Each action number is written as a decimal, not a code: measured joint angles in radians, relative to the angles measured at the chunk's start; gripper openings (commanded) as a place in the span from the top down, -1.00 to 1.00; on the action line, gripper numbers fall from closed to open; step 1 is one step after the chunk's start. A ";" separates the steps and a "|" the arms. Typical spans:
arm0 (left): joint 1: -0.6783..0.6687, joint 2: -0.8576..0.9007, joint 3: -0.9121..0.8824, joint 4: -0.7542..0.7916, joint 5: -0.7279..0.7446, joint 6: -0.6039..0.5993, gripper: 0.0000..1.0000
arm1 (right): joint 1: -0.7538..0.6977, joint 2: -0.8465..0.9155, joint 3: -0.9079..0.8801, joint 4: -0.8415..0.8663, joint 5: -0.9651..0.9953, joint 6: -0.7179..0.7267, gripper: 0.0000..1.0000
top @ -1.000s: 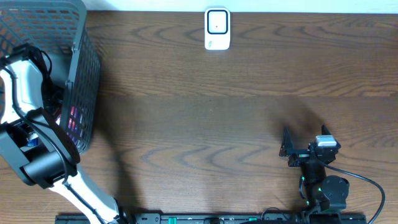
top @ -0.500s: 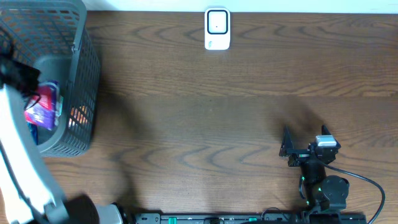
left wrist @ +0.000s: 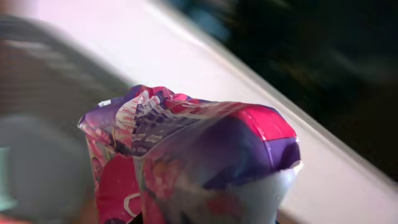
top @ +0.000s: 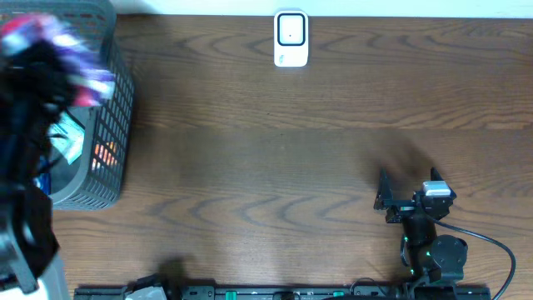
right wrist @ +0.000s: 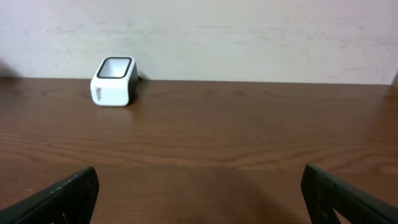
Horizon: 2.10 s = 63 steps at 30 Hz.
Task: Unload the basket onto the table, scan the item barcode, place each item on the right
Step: 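Carry the purple pack past the scanner and drop it on the table, then return the left gripper to the basket and grasp the green wipes pack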
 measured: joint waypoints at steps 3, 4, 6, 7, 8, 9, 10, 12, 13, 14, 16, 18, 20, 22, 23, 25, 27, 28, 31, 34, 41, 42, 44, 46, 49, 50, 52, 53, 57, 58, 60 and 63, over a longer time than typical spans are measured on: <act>-0.151 0.011 0.000 0.002 0.060 0.029 0.85 | 0.000 0.000 0.000 0.000 0.000 0.000 -0.98; -0.200 0.023 0.000 0.002 0.065 0.038 0.85 | 0.000 0.000 0.000 0.000 0.000 0.000 -0.98; -0.301 0.063 0.000 -0.005 0.045 0.046 0.85 | 0.000 0.000 0.000 0.000 0.000 0.000 -0.98; -0.348 0.089 0.000 -0.008 0.024 0.049 0.85 | 0.000 0.000 0.000 0.000 0.000 0.000 -0.98; -0.393 0.121 0.000 -0.011 -0.001 0.051 0.85 | 0.000 0.000 0.000 0.000 0.000 0.000 -0.98; -0.428 0.151 0.000 -0.013 -0.021 0.053 0.85 | 0.000 0.000 0.000 0.000 0.000 0.000 -0.99; -0.467 0.189 0.000 -0.013 -0.044 0.053 0.85 | 0.000 0.000 0.000 0.000 0.000 0.000 -0.99; -0.544 0.277 0.000 -0.007 -0.103 0.056 0.85 | 0.000 0.000 0.000 0.000 0.000 0.000 -0.98; -0.580 0.323 0.000 0.003 -0.134 0.058 0.85 | 0.000 0.000 0.000 0.000 0.000 0.000 -0.99; -0.609 0.365 0.000 0.015 -0.164 0.060 0.85 | 0.000 0.000 0.000 0.000 0.000 0.000 -0.99; -0.660 0.448 0.000 0.045 -0.221 0.064 0.85 | 0.000 0.000 0.000 0.000 0.000 0.000 -0.99; -0.703 0.539 0.000 0.087 -0.267 0.073 0.85 | 0.000 0.000 0.000 0.000 0.000 0.000 -0.98; -0.729 0.610 0.000 0.124 -0.293 0.076 0.85 | 0.000 0.000 0.000 0.000 0.000 0.000 -0.99; -0.758 0.690 0.000 0.158 -0.310 0.080 0.85 | 0.000 0.000 0.000 0.000 0.000 0.000 -0.99; -0.776 0.740 0.000 0.180 -0.319 0.091 0.85 | 0.000 0.000 0.000 0.000 0.000 0.000 -0.98; -0.802 0.805 0.000 0.220 -0.328 0.104 0.85 | 0.000 0.000 0.000 0.000 0.000 0.000 -0.99; -0.834 0.872 0.000 0.261 -0.334 0.121 0.84 | 0.000 0.000 0.000 0.000 0.000 0.000 -0.99; -0.851 0.903 -0.001 0.282 -0.336 0.129 0.83 | 0.000 0.000 0.000 0.000 0.000 0.000 -0.99; -0.898 0.978 -0.002 0.344 -0.341 0.150 0.71 | 0.000 0.000 0.000 0.000 0.000 0.000 -0.99; -0.934 1.020 -0.002 0.386 -0.343 0.164 -0.04 | 0.000 0.000 0.000 0.000 0.000 0.000 -0.99; -0.948 1.025 -0.003 0.443 -0.347 0.176 -0.42 | 0.000 0.000 0.000 0.000 0.000 0.000 -0.98; -0.946 1.025 -0.003 0.443 -0.347 0.175 -0.44 | 0.000 0.000 0.000 0.000 0.000 0.000 -0.99; -0.943 1.022 -0.003 0.444 -0.348 0.175 -0.44 | 0.000 0.000 0.000 0.000 0.000 0.000 -0.99; -0.939 1.015 -0.003 0.444 -0.347 0.175 -0.45 | 0.000 0.000 0.000 0.000 0.000 0.000 -0.98; -0.930 0.977 -0.006 0.440 -0.347 0.175 -0.44 | 0.000 0.000 0.000 0.000 0.000 0.000 -0.99; -0.922 0.949 -0.007 0.435 -0.347 0.175 -0.44 | 0.000 0.000 0.000 0.000 0.000 0.000 -0.99; -0.900 0.885 -0.008 0.409 -0.347 0.176 -0.44 | 0.000 0.000 0.000 0.000 0.000 0.000 -0.99; -0.883 0.843 -0.008 0.394 -0.347 0.179 -0.44 | 0.000 0.000 0.000 0.000 0.000 0.000 -0.99; -0.774 0.677 -0.008 0.315 -0.348 0.224 -0.44 | 0.000 0.000 0.000 0.000 0.000 0.000 -0.98; -0.730 0.636 -0.008 0.289 -0.353 0.236 -0.44 | 0.000 0.000 0.000 0.000 0.000 0.000 -0.99; -0.644 0.575 -0.007 0.235 -0.376 0.253 -0.47 | 0.000 0.000 0.000 0.000 0.000 0.000 -0.98; -0.499 0.520 -0.007 0.174 -0.418 0.266 -0.58 | 0.000 0.000 0.000 0.000 0.000 0.000 -0.99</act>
